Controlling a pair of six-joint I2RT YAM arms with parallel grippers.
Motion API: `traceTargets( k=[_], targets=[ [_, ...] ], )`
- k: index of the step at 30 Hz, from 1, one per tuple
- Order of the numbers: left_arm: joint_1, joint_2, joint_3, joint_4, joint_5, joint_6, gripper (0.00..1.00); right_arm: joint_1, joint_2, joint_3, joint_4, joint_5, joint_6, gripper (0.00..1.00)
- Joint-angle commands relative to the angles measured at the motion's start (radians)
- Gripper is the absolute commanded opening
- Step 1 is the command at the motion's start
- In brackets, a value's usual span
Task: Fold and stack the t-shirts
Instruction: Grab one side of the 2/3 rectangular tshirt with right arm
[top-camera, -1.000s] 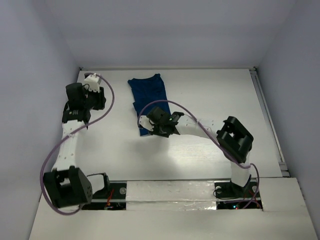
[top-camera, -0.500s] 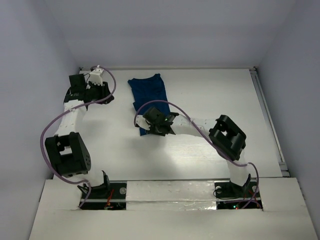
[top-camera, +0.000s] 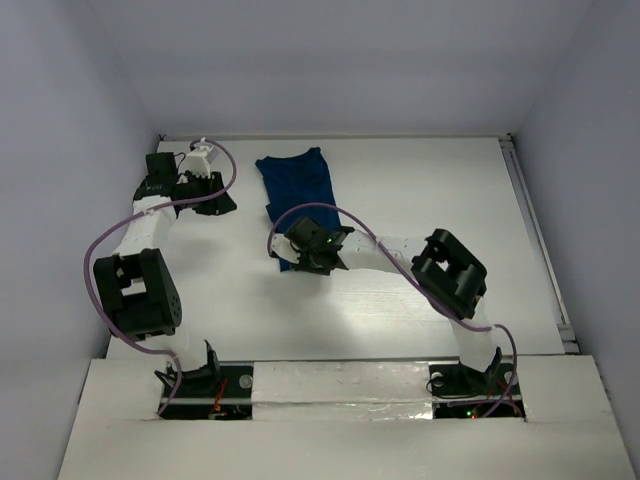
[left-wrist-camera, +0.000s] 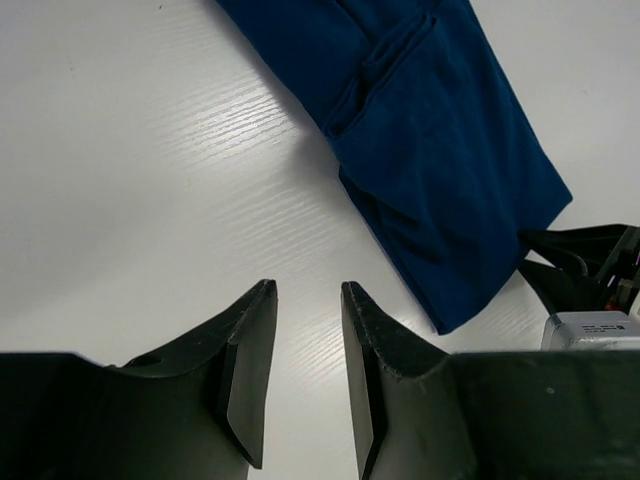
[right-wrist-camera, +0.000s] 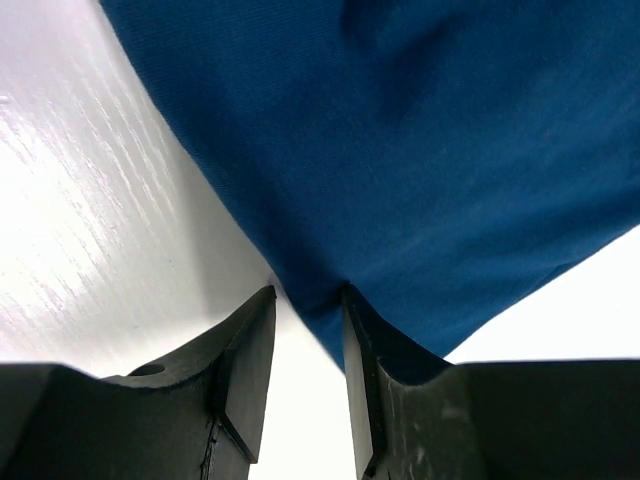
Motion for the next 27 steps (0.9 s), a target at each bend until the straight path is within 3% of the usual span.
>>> traceTargets(
  k=[1,19,20,23,27],
  targets=[
    [0.002,-0.02,0.029,0.009,0.036,0.014,0.29,0.011,-0.046,0.021,0.032,-0.024,0.009,0.38],
    [0.002,-0.071,-0.005,0.038,0.064,-0.009,0.28,0.05,0.086,0.115,0.024,0.013,0.021,0.36],
    [0.002,-0.069,-0.006,0.037,0.062,-0.009,0.28,0.05,0.09,0.113,0.023,0.011,0.026,0.34],
    [0.002,-0.068,-0.01,0.037,0.061,-0.002,0.28,0.05,0.112,0.115,0.007,0.008,0.037,0.04],
    [0.002,-0.063,-0.016,0.043,0.082,-0.006,0.28,0.05,0.1,0.079,-0.005,-0.012,0.047,0.0]
  ],
)
